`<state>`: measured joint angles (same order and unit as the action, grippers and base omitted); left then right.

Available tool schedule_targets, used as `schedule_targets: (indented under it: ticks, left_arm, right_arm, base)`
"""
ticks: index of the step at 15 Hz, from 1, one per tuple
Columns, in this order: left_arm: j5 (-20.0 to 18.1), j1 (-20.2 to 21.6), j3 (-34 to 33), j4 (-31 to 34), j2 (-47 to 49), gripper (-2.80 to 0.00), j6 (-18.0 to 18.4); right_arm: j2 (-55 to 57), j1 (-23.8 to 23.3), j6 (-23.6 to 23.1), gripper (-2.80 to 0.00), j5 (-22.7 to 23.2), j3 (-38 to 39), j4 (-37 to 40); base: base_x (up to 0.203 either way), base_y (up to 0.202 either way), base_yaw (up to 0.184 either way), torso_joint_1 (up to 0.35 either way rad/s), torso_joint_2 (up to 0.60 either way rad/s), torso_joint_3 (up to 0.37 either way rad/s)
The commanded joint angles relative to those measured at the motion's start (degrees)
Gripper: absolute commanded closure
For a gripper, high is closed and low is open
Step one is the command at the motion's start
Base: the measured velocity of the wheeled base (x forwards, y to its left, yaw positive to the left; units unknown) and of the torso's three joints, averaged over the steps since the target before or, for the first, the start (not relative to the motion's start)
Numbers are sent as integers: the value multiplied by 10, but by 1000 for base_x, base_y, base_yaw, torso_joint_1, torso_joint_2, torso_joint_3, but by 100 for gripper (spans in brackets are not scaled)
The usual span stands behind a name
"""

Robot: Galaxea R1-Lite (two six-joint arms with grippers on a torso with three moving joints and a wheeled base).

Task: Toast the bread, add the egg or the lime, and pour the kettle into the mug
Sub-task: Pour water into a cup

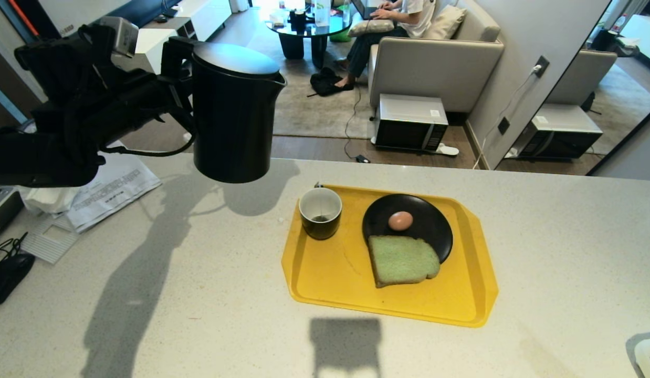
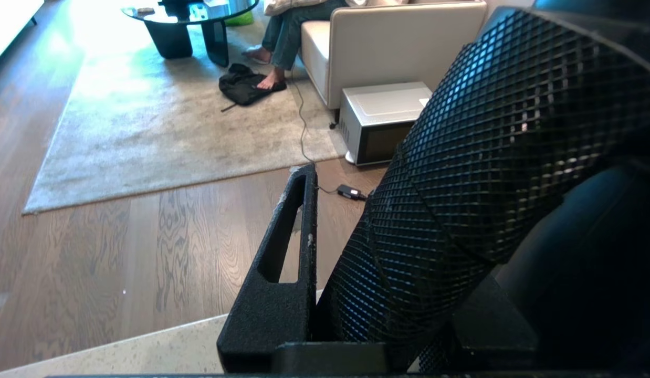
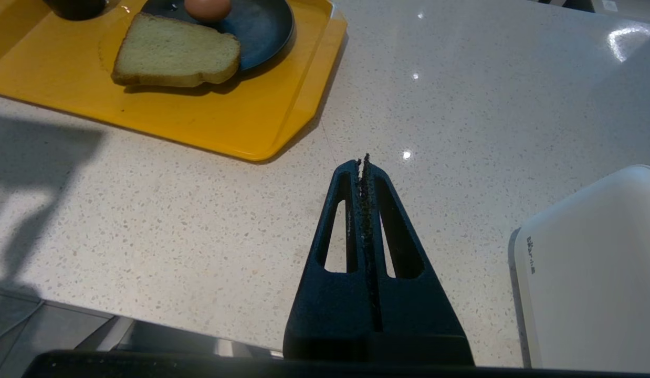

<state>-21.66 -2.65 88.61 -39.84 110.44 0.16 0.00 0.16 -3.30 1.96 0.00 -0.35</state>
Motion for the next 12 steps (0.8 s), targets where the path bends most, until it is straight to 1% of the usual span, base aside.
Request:
schedule_targets:
  ticks: [1, 3, 12]
  left_arm:
    - [3, -7, 0, 24, -30, 0, 2]
    - [13, -11, 1, 32, -36, 0, 2]
    - [21, -16, -1, 44, -46, 0, 5]
  right_arm:
    - [0, 0, 0, 0, 1, 1, 0]
    - [0, 0, 0, 0, 1, 1, 0]
    - [0, 0, 0, 0, 0, 1, 0]
  base:
    - [0, 0, 0, 0, 0, 0]
    - [0, 0, 0, 0, 0, 0]
    - [0, 0, 0, 0, 0, 0]
